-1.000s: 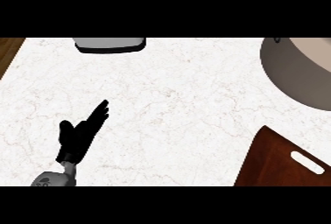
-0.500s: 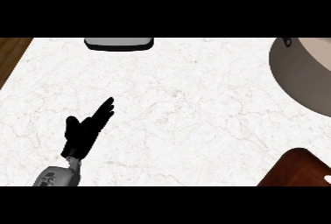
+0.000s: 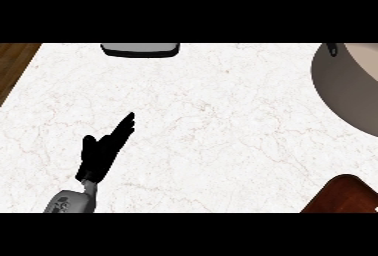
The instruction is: Pick the bell pepper from the tray and place it in the pot
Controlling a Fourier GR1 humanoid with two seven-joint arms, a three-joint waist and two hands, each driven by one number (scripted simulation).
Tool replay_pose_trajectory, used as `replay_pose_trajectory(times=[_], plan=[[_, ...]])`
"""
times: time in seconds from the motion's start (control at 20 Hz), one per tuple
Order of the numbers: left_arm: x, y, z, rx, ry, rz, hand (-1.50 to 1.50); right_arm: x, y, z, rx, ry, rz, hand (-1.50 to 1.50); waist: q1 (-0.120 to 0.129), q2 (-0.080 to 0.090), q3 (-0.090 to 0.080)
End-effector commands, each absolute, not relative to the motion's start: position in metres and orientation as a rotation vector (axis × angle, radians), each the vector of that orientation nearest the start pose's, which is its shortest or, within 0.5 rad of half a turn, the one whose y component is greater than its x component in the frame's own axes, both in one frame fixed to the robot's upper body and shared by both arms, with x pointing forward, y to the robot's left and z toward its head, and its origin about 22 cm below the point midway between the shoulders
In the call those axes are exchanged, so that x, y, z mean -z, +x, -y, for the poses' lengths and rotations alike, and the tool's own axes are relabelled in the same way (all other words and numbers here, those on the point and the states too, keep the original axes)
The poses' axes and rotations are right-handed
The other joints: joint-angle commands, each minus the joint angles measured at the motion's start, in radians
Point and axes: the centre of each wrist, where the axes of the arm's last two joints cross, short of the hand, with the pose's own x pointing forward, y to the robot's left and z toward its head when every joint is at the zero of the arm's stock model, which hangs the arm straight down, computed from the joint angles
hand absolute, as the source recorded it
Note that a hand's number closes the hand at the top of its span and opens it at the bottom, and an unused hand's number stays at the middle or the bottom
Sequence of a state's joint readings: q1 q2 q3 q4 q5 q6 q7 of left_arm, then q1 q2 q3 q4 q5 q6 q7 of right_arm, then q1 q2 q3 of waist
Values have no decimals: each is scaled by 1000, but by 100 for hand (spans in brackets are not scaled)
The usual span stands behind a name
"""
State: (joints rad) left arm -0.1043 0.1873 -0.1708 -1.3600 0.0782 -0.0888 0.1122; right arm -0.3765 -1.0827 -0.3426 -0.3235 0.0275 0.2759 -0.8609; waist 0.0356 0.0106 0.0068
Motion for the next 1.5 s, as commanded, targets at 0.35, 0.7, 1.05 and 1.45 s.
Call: replay_pose_trajectory(times=[0.35,0.7,1.05,1.45], plan=[[13,269,-232,327,-83,1305,0,-183,264,590,-519,-858,1576,150,17,4,-3],[6,277,-230,337,-91,1286,0,-194,326,543,-679,-921,1465,150,30,8,-4],[17,270,-217,341,-119,1291,0,-176,354,510,-932,-1154,1261,150,43,14,-5],[15,272,-226,350,-96,1295,0,-152,377,483,-1054,-1034,831,150,51,14,-6]])
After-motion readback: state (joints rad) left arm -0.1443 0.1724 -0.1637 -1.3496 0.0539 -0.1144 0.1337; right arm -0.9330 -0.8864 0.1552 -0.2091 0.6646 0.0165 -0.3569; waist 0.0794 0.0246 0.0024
